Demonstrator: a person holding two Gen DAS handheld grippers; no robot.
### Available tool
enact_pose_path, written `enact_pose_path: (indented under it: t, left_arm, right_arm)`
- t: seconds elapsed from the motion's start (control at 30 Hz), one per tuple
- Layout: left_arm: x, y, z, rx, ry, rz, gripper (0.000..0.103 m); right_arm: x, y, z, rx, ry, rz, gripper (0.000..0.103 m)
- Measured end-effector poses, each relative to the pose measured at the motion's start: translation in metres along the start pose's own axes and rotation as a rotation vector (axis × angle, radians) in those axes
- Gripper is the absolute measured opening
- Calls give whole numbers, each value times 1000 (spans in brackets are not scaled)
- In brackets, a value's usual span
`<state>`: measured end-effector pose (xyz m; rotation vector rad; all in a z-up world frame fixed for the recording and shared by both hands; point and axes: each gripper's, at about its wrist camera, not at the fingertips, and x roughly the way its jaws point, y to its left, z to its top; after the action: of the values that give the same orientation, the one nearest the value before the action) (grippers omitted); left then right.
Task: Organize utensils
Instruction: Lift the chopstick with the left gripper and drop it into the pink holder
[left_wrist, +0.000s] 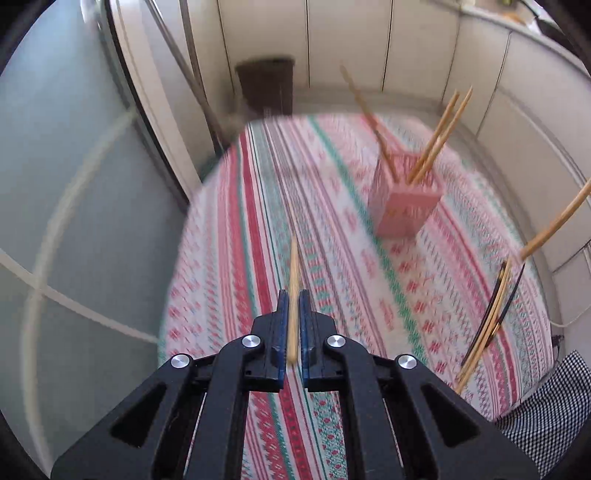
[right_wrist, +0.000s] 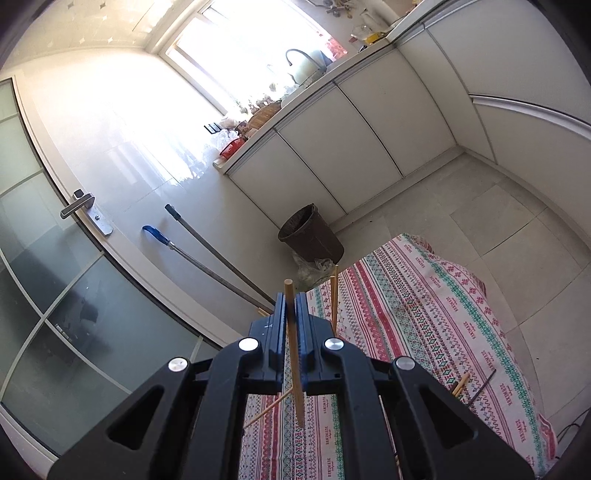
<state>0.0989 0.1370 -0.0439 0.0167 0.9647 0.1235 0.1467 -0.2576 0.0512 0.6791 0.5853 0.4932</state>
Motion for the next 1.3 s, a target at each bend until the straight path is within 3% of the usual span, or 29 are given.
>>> enact_pose_path:
  t: [0.2, 0.47, 0.57, 0.83, 0.97, 1.1, 1.17, 1.3]
  left_arm:
    - [-55, -9, 20, -8, -205, -32, 5]
    - [-129, -28, 65, -7, -378, -177, 5]
    - [-140, -39, 90, 4, -432, -184, 5]
    - [-103, -69, 145, 18, -410, -196, 5]
    - [-64, -77, 155, 6, -354, -196, 5]
    - [-15, -76, 157, -44, -240, -192, 7]
    - [-14, -65, 150, -97, -251, -202, 7]
    - [-41, -49, 137, -146, -332, -210, 17]
  right_arm:
    - [3, 1, 1, -2, 2, -5, 6]
    - [1, -2, 4, -2, -4, -7, 6]
    - [3, -6, 5, 4, 0, -13, 6]
    - [12, -21, 11, 17, 17, -47, 6]
    - [16, -31, 14, 34, 24, -60, 6]
    - [16, -34, 18, 39, 18, -71, 6]
    - [16, -32, 19, 33, 9, -73, 6]
    - [16, -23, 25, 30, -13, -68, 6]
